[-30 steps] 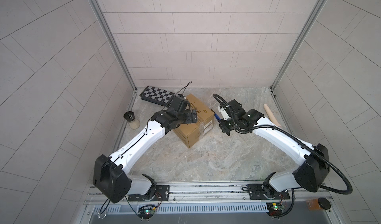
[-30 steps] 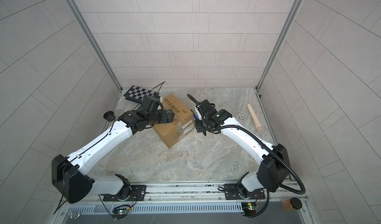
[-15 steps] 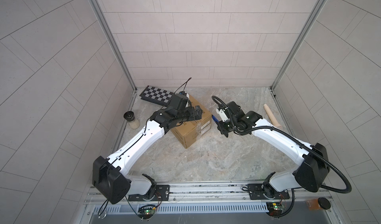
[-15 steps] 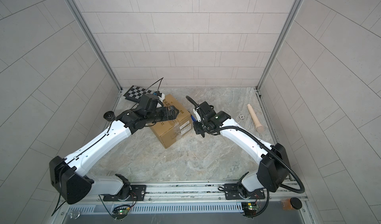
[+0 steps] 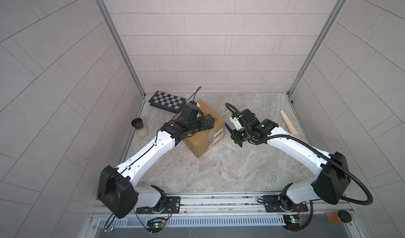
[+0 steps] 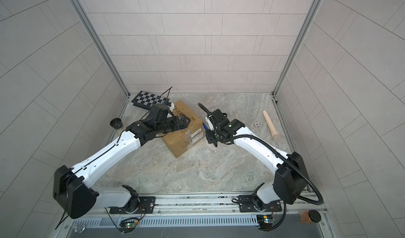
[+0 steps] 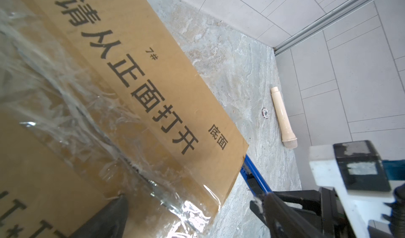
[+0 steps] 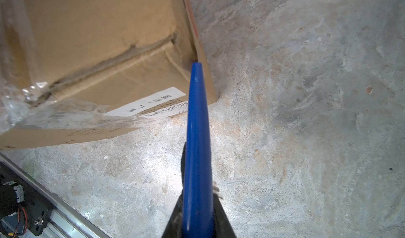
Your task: Unpack the express box
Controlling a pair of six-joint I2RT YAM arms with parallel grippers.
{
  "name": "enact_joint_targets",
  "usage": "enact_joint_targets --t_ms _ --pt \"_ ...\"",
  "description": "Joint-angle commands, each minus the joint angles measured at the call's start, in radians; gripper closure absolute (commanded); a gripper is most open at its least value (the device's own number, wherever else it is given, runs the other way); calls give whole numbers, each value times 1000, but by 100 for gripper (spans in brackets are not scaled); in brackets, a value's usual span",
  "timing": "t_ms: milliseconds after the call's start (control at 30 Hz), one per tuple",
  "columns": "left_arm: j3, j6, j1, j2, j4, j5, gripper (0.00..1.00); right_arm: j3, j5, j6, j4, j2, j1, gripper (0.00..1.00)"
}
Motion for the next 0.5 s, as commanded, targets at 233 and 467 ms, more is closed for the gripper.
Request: enact_joint_targets --t_ms 233,467 --pt "-58 -43 6 58 113 45 0 -16 -43 1 30 -16 30 100" --pt "-134 -102 5 7 312 95 0 -27 -51 12 55 -3 42 100"
